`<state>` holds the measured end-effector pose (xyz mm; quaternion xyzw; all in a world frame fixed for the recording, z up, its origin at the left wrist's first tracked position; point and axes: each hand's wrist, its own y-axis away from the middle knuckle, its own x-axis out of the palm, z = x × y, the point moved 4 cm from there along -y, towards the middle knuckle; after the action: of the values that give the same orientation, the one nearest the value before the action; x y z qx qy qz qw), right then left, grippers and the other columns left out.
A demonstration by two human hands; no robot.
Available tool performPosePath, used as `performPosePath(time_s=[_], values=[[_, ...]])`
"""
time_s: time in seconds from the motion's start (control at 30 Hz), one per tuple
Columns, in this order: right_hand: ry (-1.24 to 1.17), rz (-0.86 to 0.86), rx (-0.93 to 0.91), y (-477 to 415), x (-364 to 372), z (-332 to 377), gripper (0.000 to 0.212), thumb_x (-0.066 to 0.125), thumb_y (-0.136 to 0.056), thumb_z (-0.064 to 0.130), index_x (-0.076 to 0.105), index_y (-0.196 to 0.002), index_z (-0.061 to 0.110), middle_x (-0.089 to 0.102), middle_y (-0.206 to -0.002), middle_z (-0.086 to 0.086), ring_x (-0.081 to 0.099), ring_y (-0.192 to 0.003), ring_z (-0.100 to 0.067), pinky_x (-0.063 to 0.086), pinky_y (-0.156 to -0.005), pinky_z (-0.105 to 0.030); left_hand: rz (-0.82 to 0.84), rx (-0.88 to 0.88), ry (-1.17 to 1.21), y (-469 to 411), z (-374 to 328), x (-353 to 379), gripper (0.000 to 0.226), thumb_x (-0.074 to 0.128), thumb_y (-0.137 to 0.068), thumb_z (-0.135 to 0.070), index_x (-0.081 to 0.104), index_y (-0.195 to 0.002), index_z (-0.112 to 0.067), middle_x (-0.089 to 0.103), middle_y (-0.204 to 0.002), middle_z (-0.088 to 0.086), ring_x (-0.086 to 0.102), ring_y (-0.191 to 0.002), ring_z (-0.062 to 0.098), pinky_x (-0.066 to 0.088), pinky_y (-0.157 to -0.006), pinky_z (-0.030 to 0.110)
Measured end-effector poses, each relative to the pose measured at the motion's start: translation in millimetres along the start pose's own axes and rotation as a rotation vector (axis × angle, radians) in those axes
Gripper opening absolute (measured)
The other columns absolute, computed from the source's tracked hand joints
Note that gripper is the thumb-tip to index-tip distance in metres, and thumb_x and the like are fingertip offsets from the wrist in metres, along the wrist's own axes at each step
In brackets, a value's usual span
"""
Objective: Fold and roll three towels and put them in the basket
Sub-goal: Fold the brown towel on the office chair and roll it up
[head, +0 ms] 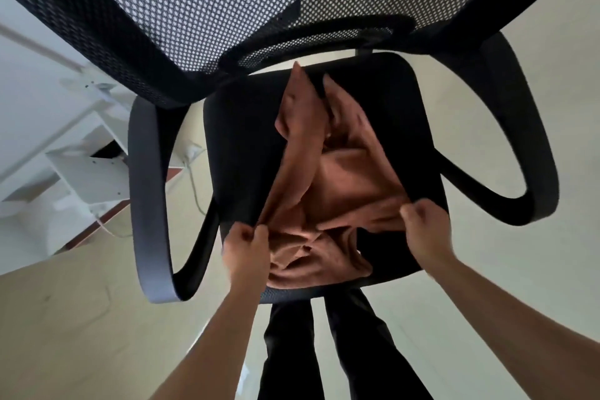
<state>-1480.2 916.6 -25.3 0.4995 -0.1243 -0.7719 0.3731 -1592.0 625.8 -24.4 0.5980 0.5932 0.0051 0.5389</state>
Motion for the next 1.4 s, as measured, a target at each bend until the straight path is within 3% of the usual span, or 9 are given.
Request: performPosePath(time_s=[0.17,0.27,0.37,0.57,0.67,0.87,1.03,1.2,1.4], values=[[0.29,0.247,0.099,14,-2,-47,0.007,0.062,-0.084,0.028,0.06,-0.084,0.022,0.065,-0.079,0.006,0.062,-0.085,-0.027,0.045,-0.072,-0.034,0.06,0.0,-0.281,5,27,-1,0.018,0.063,-0.077,-0.022,0.06,-0.091,-0.011,0.066,-0.093,0.011,0.059,-0.094,0.035,0.042,-0.074,0.035],[0.127,0.035,0.059,-11,-5,-19,0.025,0.058,-0.086,0.036,0.06,-0.107,0.023,0.062,-0.089,0.007,0.061,-0.094,-0.026,0.042,-0.077,-0.033,-0.107,0.231,-0.206,-9,-19,2,0.033,0.067,-0.077,-0.029,0.059,-0.105,-0.013,0.057,-0.105,0.01,0.054,-0.101,0.033,0.042,-0.082,0.038],[0.027,0.052,0.081,-48,16,19,0.047,0.064,-0.082,0.051,0.057,-0.117,0.02,0.063,-0.096,0.003,0.06,-0.096,-0.023,0.045,-0.082,-0.035,0.013,0.254,-0.208,-41,-60,27,0.059,0.069,-0.075,-0.047,0.053,-0.121,-0.015,0.059,-0.112,0.008,0.055,-0.104,0.029,0.041,-0.081,0.033],[0.155,0.094,-0.065,-78,32,55,0.019,0.067,-0.084,0.031,0.068,-0.094,0.015,0.069,-0.092,-0.01,0.064,-0.092,-0.033,0.037,-0.067,-0.027,0.072,0.197,-0.251,-52,-78,39,0.012,0.065,-0.078,-0.023,0.064,-0.082,-0.011,0.063,-0.08,0.006,0.059,-0.082,0.028,0.04,-0.065,0.027],[0.166,0.029,-0.069,-68,9,39,0.026,0.064,-0.085,0.03,0.068,-0.104,0.012,0.069,-0.101,-0.014,0.063,-0.097,-0.036,0.04,-0.071,-0.03,-0.02,0.122,-0.238,-38,-44,11,0.015,0.065,-0.076,-0.024,0.059,-0.077,-0.01,0.059,-0.074,0.008,0.057,-0.078,0.032,0.036,-0.065,0.029],[0.348,0.185,0.08,-27,-10,-25,0.028,0.067,-0.083,0.029,0.064,-0.109,0.021,0.071,-0.104,-0.003,0.062,-0.104,-0.03,0.045,-0.082,-0.035,0.123,0.017,-0.473,-24,12,-1,0.031,0.068,-0.072,-0.039,0.057,-0.091,-0.018,0.059,-0.086,0.003,0.062,-0.097,0.033,0.037,-0.071,0.029],[0.152,0.058,0.001,-57,-3,20,0.048,0.067,-0.081,0.052,0.058,-0.117,0.021,0.066,-0.091,0.004,0.061,-0.1,-0.022,0.039,-0.078,-0.031,-0.03,0.104,-0.147,-62,-46,2,0.062,0.067,-0.074,-0.054,0.056,-0.12,-0.013,0.06,-0.1,0.002,0.058,-0.097,0.027,0.042,-0.078,0.031],[0.108,0.058,-0.012,-111,22,65,0.049,0.072,-0.08,0.045,0.064,-0.104,0.003,0.067,-0.097,-0.013,0.063,-0.097,-0.033,0.041,-0.064,-0.029,0.076,0.017,0.142,-113,-86,20,0.024,0.08,-0.068,-0.026,0.059,-0.064,-0.015,0.058,-0.063,0.005,0.058,-0.063,0.028,0.049,-0.063,0.037],[0.071,-0.116,-0.137,-147,-12,111,0.027,0.063,-0.088,0.04,0.063,-0.083,0.014,0.06,-0.08,-0.003,0.061,-0.081,-0.025,0.038,-0.066,-0.027,-0.007,0.039,0.271,-138,-105,-8,0.01,0.07,-0.061,-0.02,0.062,-0.066,-0.021,0.064,-0.076,0.007,0.06,-0.071,0.022,0.054,-0.067,0.038]])
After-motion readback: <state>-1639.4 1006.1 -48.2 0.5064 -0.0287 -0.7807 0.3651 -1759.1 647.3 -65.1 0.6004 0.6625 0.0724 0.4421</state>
